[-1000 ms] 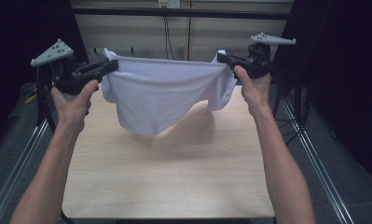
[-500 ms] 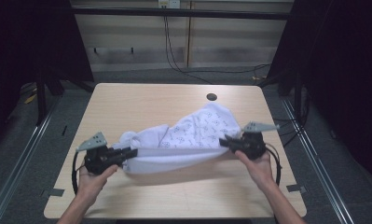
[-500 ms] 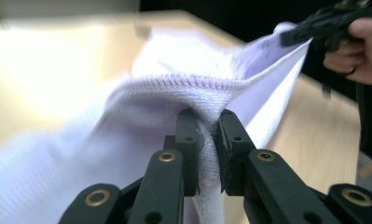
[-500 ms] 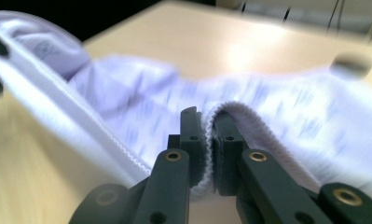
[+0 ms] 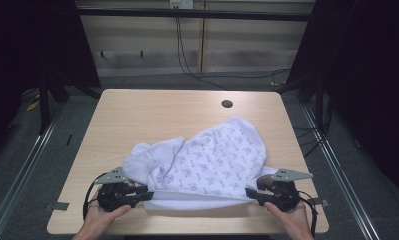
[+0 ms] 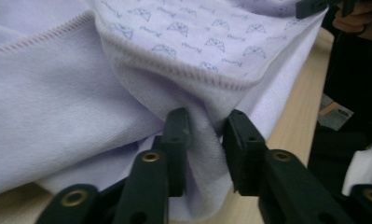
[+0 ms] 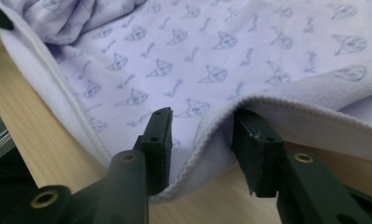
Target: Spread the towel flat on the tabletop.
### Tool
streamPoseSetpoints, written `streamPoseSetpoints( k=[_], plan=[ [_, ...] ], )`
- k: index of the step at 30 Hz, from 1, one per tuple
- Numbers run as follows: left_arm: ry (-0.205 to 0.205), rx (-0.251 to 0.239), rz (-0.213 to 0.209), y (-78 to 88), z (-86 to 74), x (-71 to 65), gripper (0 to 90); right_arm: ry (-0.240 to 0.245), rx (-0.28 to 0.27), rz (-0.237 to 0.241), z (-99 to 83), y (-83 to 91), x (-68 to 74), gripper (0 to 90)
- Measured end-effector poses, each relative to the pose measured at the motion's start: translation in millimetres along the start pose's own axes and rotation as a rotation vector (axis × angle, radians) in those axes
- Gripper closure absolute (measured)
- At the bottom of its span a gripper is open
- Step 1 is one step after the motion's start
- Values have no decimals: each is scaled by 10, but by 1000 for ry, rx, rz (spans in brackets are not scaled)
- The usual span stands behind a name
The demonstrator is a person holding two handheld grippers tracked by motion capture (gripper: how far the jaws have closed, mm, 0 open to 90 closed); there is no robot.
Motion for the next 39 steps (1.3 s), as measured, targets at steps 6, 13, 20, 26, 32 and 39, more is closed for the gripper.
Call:
streamPoseSetpoints(
  k=[6, 13, 20, 26, 32, 39],
  plan=[
    [15, -72, 20, 105, 164, 82, 637, -42, 11, -53, -149, 238, -106, 501],
    [-22, -9, 73, -161, 220, 428, 696, -35, -39, -36, -15, 158, -101, 480],
    [-25, 114, 134, -483, 3, 680, 780, 76, 42, 95, 3, -390, 402, 454],
    [-14, 125, 129, -434, -75, 590, 885, 149, 122, 154, -111, -697, 722, 428],
    [20, 118, 100, -420, -107, 547, 876, 238, 171, 118, -191, -955, 885, 413],
    [59, 95, 66, -441, -97, 527, 765, 243, 167, 18, -157, -965, 815, 752]
  ],
)
Point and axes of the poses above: each handheld gripper's, and its own axes: y roughly backward along the jaws, z roughly out of its top, x roughly to its left, the point moved 10 cm from there along -y, roughly forward along the jaws, and after that the axes turned 6 degrees about -x, right-handed, at the moved point
